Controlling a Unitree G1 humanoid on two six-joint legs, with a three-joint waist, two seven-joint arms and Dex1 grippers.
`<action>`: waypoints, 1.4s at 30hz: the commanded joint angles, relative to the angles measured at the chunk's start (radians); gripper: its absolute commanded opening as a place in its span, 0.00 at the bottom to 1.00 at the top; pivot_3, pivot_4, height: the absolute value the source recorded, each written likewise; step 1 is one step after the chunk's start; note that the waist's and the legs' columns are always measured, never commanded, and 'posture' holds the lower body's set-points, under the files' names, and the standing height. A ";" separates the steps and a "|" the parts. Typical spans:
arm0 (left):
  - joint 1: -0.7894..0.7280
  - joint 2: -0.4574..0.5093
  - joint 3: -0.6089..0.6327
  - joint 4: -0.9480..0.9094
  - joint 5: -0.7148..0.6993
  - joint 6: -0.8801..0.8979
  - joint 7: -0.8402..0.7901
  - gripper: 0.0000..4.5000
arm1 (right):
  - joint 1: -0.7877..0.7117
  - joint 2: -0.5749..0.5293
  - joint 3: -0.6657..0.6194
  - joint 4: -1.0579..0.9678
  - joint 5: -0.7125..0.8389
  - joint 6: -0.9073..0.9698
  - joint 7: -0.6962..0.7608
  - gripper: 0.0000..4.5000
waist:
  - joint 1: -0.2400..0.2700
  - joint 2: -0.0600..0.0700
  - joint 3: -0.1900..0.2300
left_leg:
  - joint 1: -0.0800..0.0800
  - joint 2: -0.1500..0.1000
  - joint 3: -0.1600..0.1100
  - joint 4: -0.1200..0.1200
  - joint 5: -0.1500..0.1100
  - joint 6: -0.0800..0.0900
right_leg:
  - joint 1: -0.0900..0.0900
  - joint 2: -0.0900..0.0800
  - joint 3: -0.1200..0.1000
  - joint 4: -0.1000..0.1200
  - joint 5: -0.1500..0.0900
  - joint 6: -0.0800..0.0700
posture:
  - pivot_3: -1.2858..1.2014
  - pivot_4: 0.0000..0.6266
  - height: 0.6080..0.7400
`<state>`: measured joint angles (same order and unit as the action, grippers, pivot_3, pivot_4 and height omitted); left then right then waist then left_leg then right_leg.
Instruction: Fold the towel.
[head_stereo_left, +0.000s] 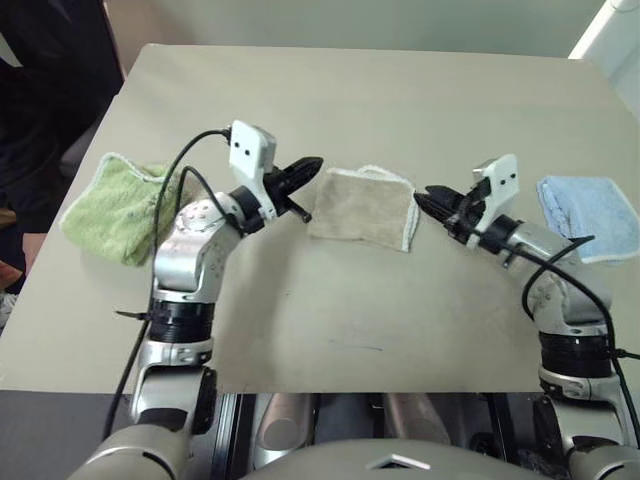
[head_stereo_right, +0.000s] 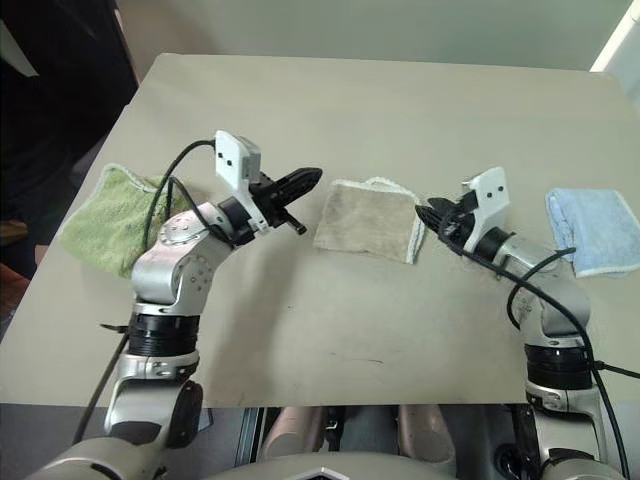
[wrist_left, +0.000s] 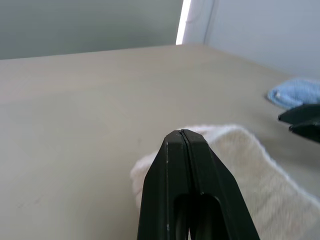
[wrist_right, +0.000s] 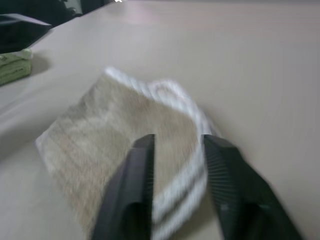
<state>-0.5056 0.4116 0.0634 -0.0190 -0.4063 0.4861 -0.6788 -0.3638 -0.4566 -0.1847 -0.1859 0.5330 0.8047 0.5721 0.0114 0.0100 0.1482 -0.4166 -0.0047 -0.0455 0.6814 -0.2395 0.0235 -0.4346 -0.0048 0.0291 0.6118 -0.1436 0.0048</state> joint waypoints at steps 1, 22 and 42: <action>0.025 0.037 0.025 -0.046 -0.012 -0.021 -0.032 0.00 | -0.027 0.003 -0.104 -0.022 0.147 0.188 -0.046 0.69 | 0.000 0.000 0.000 | 0.000 0.000 0.000 0.000 0.000 0.000 | 0.000 0.000 0.000 0.000 0.000 0.000 | 0.52 0.24 0.97; 0.089 0.046 0.036 -0.127 -0.069 0.016 -0.028 0.00 | -0.206 0.214 -0.077 0.302 0.202 0.352 -0.167 1.00 | -0.014 0.000 0.000 | -0.001 0.000 -0.001 -0.001 0.000 0.001 | -0.004 0.000 0.000 0.001 0.002 -0.003 | 0.52 0.24 0.97; 0.146 0.046 0.048 -0.223 -0.121 0.051 -0.009 0.00 | -0.279 0.256 -0.189 0.332 0.265 0.355 -0.223 0.08 | -0.015 0.000 0.000 | -0.004 0.001 -0.001 -0.001 0.001 0.000 | -0.007 0.000 0.000 0.003 0.003 -0.005 | 0.52 0.24 0.97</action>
<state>-0.3611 0.4531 0.0976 -0.1958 -0.5145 0.5376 -0.6909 -0.6366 -0.1941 -0.3424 0.2126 0.7579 1.1575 0.3593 -0.0038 0.0101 0.1482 -0.4202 -0.0038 -0.0463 0.6800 -0.2389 0.0235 -0.4420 -0.0044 0.0289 0.6146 -0.1408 -0.0004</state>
